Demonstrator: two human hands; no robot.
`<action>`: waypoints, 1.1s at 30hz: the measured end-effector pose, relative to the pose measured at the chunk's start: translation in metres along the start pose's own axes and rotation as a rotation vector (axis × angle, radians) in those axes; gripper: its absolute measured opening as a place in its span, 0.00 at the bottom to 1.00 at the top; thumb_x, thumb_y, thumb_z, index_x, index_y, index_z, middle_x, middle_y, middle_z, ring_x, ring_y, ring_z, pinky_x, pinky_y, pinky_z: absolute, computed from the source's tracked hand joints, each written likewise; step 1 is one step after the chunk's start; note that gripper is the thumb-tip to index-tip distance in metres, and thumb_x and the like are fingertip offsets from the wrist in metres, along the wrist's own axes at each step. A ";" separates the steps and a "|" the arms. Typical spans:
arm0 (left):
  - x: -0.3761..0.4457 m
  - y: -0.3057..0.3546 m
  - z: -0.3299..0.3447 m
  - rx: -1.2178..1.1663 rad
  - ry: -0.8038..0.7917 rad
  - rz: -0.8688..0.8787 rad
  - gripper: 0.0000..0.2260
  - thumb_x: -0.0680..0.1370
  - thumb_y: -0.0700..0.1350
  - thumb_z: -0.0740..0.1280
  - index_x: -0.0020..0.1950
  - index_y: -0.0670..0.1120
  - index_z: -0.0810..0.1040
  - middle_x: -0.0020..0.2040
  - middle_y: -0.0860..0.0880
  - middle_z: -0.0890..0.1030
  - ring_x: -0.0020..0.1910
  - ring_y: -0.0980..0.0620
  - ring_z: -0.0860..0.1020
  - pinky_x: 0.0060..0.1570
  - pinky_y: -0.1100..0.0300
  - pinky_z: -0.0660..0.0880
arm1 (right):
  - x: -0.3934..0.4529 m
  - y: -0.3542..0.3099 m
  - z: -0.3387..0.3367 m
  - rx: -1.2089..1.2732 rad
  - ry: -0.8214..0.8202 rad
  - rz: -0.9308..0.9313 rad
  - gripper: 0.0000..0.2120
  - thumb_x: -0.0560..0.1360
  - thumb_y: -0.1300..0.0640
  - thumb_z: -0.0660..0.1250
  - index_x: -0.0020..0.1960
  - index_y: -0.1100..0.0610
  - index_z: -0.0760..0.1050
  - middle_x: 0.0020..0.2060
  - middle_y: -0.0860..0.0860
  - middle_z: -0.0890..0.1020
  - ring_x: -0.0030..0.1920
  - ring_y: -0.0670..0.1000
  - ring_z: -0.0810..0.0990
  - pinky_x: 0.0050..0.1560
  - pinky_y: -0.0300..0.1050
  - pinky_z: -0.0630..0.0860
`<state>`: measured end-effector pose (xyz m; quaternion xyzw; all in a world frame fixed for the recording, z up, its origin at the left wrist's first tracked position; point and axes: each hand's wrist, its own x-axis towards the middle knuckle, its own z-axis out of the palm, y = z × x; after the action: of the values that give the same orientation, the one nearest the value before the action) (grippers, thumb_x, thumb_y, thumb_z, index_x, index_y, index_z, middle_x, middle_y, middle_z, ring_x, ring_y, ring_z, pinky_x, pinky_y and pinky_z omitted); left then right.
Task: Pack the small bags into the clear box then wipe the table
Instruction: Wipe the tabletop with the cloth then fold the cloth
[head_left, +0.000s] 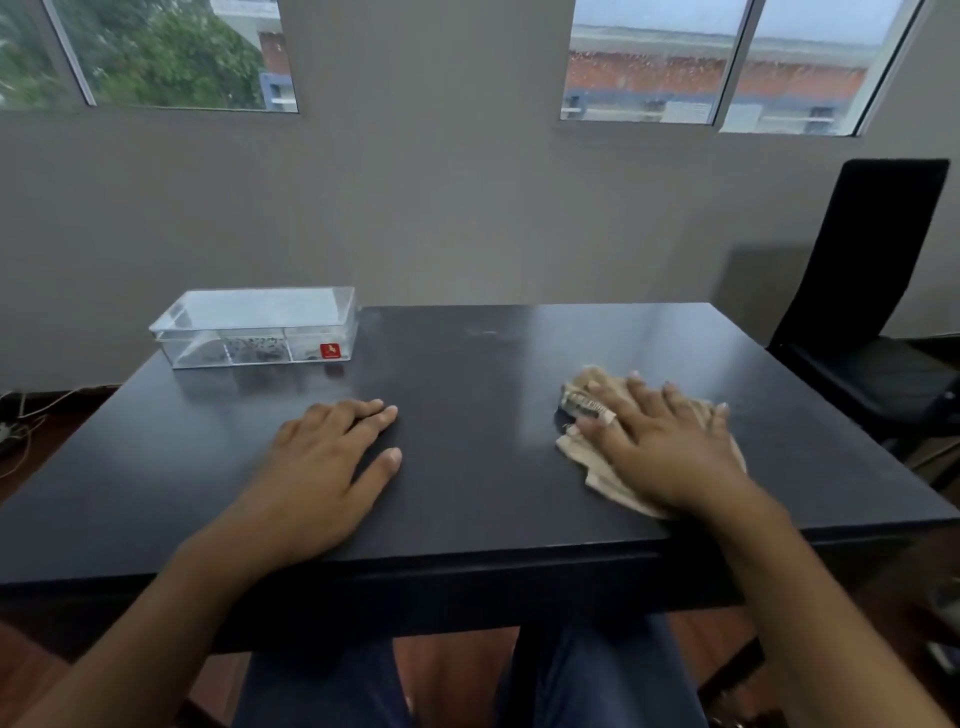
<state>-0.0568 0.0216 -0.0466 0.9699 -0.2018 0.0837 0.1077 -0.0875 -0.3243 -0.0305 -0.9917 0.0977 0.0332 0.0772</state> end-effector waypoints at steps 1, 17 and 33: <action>0.002 0.001 0.000 0.016 -0.008 0.007 0.34 0.76 0.68 0.43 0.78 0.57 0.65 0.75 0.57 0.68 0.73 0.52 0.64 0.73 0.49 0.62 | 0.016 0.007 -0.006 0.007 -0.033 0.035 0.32 0.76 0.25 0.41 0.79 0.29 0.41 0.83 0.43 0.42 0.83 0.53 0.38 0.74 0.74 0.33; 0.015 0.004 0.003 0.033 0.132 -0.057 0.23 0.78 0.63 0.52 0.67 0.57 0.76 0.64 0.57 0.78 0.64 0.52 0.75 0.64 0.51 0.71 | -0.026 -0.012 0.001 -0.059 -0.067 -0.428 0.34 0.68 0.19 0.33 0.73 0.22 0.32 0.78 0.30 0.36 0.79 0.40 0.32 0.80 0.53 0.33; 0.021 0.004 0.014 -0.047 0.185 -0.071 0.24 0.78 0.63 0.54 0.66 0.54 0.76 0.65 0.56 0.76 0.65 0.53 0.74 0.65 0.54 0.67 | 0.175 -0.024 -0.019 -0.025 -0.062 -0.049 0.37 0.73 0.22 0.41 0.79 0.30 0.39 0.83 0.41 0.45 0.83 0.54 0.43 0.77 0.70 0.38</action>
<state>-0.0382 0.0067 -0.0548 0.9618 -0.1584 0.1643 0.1513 0.0895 -0.3366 -0.0228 -0.9932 0.0705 0.0633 0.0684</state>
